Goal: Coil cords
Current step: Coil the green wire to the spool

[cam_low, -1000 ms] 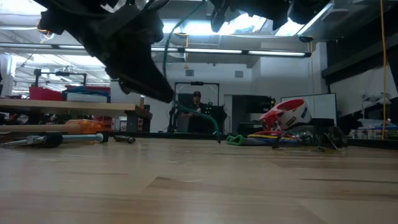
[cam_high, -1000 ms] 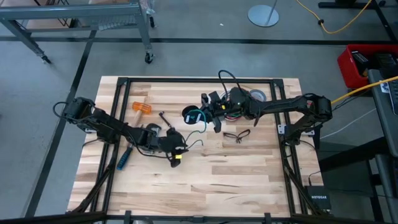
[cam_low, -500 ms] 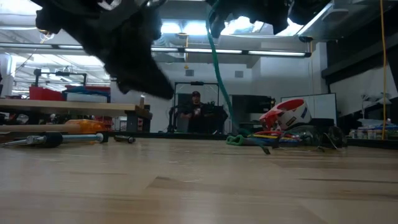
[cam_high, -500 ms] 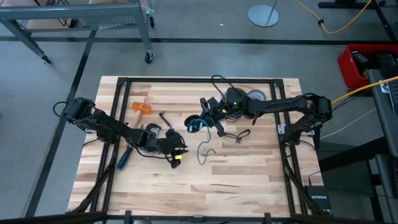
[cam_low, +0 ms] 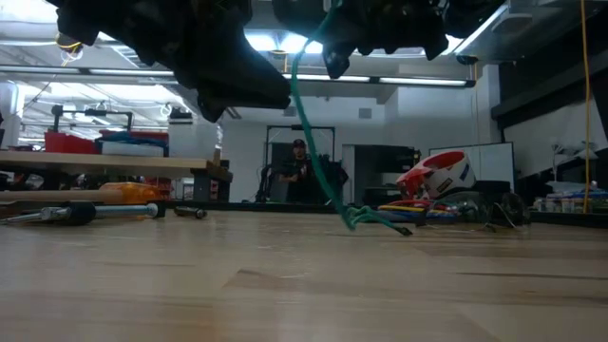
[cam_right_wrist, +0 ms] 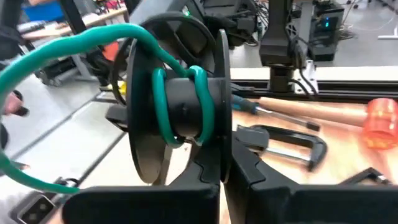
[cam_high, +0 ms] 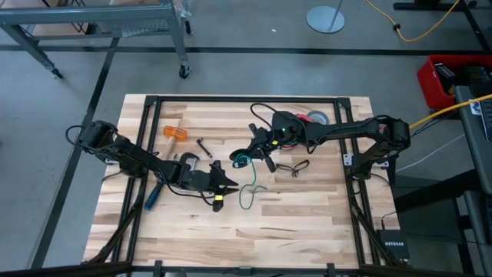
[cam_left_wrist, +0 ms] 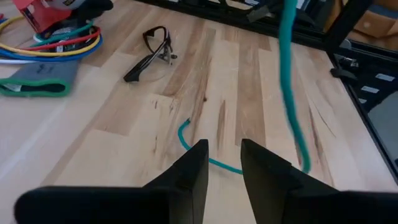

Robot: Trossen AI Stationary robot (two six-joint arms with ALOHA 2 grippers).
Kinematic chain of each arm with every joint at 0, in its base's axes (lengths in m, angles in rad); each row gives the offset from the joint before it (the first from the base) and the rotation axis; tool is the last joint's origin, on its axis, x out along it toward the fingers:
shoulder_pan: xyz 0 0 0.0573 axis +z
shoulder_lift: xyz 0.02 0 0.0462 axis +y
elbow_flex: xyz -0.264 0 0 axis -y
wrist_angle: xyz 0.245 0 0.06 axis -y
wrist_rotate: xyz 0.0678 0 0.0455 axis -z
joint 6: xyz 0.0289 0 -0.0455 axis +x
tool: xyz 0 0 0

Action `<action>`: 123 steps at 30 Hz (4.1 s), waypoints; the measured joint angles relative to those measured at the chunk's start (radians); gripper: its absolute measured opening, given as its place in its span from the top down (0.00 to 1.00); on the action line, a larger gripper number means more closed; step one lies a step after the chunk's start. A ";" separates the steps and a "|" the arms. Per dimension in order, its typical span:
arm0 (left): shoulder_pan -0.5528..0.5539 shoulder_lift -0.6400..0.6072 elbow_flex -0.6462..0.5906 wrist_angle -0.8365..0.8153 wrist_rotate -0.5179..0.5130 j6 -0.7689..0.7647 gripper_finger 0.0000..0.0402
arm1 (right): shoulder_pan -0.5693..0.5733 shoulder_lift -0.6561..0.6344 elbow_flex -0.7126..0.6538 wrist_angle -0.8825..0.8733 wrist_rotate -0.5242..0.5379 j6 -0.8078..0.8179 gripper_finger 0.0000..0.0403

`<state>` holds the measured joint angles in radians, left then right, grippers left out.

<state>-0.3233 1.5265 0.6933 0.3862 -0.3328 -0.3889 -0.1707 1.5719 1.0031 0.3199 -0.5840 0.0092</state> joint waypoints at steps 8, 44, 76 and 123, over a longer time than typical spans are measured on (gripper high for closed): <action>0.000 0.000 0.000 0.025 0.091 0.021 0.79 | 0.000 0.000 0.000 -0.127 0.092 -0.102 0.99; 0.076 0.000 0.000 -0.149 0.044 -0.076 0.79 | 0.000 0.001 0.000 -0.269 0.209 -0.155 0.99; 0.184 0.000 0.000 -0.491 -0.281 -0.185 0.67 | 0.000 0.000 0.000 -0.576 0.766 -0.172 0.99; 0.291 0.000 0.000 -0.270 -0.044 -0.101 0.78 | 0.000 0.000 0.000 -0.589 0.887 -0.148 0.99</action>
<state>-0.0319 1.5265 0.6933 0.1166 -0.3763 -0.4896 -0.1707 1.5719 1.0035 -0.2691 0.3027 -0.1392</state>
